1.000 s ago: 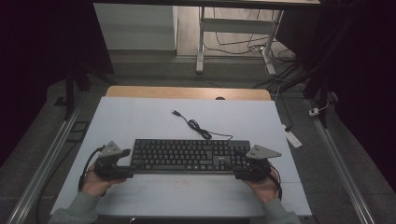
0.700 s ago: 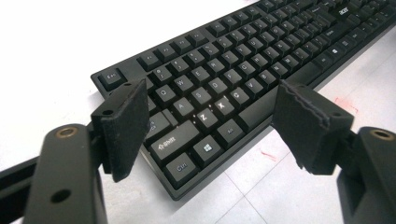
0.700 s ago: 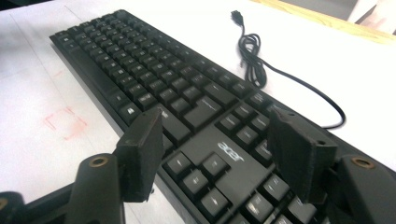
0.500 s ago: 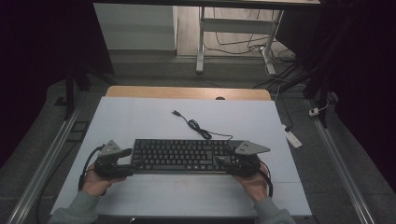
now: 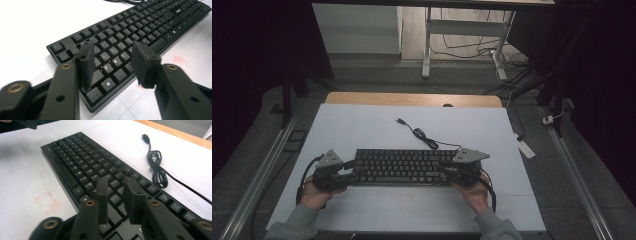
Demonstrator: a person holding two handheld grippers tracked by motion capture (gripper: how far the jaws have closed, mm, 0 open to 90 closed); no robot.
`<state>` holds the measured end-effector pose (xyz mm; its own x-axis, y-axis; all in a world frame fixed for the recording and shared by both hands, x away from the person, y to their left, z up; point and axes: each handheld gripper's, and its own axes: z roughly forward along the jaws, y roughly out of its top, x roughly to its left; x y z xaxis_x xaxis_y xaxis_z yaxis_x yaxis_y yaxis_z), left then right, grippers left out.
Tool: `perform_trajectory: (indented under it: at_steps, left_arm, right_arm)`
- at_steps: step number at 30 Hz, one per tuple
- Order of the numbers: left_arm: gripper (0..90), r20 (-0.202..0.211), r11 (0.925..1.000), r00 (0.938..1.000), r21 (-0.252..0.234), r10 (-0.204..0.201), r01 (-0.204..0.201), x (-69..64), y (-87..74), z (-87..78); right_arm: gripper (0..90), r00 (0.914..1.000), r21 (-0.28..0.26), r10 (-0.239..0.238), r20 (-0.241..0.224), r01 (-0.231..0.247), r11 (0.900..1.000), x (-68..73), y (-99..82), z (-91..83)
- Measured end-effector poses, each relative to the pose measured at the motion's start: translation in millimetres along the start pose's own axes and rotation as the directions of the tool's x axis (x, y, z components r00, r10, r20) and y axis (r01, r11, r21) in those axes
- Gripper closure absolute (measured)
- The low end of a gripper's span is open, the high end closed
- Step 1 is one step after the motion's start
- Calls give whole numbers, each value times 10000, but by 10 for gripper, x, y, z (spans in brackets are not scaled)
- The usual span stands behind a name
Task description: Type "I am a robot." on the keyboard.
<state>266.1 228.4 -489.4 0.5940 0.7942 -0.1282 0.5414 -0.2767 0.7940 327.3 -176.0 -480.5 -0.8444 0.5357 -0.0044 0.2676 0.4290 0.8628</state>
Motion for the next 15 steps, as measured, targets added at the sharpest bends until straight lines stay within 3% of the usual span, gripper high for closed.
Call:
perform_trajectory:
  at_steps: [6,11,15]
  left_arm:
    - [699,-43,9999,10000,-97,42,-43,-1,4,-3]
    - [884,24,10000,10000,-37,93,-93,3,8,9]
    - [891,82,9998,9998,100,174,-175,8,11,28]
  right_arm:
    - [893,9999,70,-120,-109,120,9999,30,53,86]
    - [896,9994,165,-253,-216,257,9995,62,110,167]
    - [896,9988,159,-359,-323,364,9992,100,162,261]
